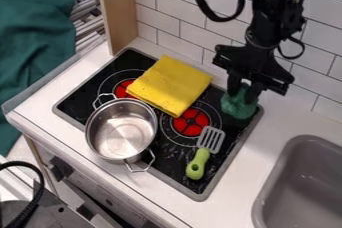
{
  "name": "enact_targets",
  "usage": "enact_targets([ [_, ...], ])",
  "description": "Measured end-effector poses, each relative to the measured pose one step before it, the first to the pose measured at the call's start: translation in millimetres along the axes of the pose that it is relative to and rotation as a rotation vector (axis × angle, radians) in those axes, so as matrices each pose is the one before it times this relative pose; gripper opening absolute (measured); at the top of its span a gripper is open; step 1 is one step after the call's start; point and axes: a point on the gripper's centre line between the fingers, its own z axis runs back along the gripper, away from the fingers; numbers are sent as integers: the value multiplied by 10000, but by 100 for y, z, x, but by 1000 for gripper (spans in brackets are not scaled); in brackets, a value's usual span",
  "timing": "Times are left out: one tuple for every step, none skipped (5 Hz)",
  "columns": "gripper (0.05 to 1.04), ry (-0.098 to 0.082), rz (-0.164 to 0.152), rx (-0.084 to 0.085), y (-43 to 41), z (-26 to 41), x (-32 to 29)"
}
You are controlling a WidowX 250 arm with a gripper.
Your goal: Move the broccoli from the yellow cloth to the upper right corner of the stove
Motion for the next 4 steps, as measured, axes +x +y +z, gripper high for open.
enact_targets([
  [279, 229, -96, -191, -226, -1513, 817],
  [279, 142, -50, -259, -316, -903, 231],
  [338, 30, 198, -235, -3, -76, 423],
  [633, 96, 159, -16, 445, -1, -62],
])
